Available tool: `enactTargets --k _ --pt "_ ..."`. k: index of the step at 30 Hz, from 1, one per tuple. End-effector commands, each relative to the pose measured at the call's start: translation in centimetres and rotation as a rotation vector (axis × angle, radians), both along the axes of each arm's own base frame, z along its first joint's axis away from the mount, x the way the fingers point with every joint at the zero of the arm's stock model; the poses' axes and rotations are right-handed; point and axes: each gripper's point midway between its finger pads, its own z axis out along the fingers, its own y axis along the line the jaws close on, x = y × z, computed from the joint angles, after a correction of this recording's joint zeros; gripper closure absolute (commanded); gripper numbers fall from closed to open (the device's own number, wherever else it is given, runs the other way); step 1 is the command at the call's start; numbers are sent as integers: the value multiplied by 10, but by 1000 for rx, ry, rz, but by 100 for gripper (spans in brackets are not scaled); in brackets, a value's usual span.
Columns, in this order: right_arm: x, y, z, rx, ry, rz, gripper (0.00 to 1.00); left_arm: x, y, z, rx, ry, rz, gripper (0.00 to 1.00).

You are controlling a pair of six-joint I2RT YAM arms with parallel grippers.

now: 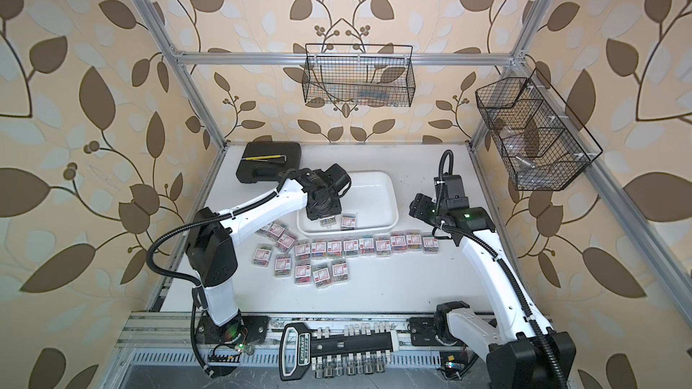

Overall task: Take the paper clips out of the storage box
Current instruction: Pick up the boxed paper clips from the storage box, then place the boxed paper clips at the center of the board.

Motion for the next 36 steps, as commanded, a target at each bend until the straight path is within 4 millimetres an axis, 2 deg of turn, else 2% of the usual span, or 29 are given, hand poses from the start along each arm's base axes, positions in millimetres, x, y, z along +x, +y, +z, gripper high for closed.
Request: enactTargets --k 1,6,8,13,17,22,31,36 --pt "-8 -1 -6 8 15 -3 25 -15 1 8 -5 -33 59 61" --pt "-20 -1 -17 17 28 -9 25 -42 -23 9 -34 -48 42 61" --pt "-23 -1 -20 19 34 -11 25 -52 -33 3 -40 -43 31 61" --pt "-30 0 -25 32 46 -10 25 -73 -56 -28 -68 13 25 62" --pt "-34 0 -26 31 50 -17 25 -82 -73 -37 -100 23 8 62" --pt "-37 0 -27 33 51 -17 25 -88 -84 -57 -114 69 2 63" --pt "-44 -1 -28 32 51 -19 25 -101 -96 -82 -105 115 -12 63" --pt "-46 -2 -27 27 49 -19 25 -105 -98 -100 -86 151 -16 63"
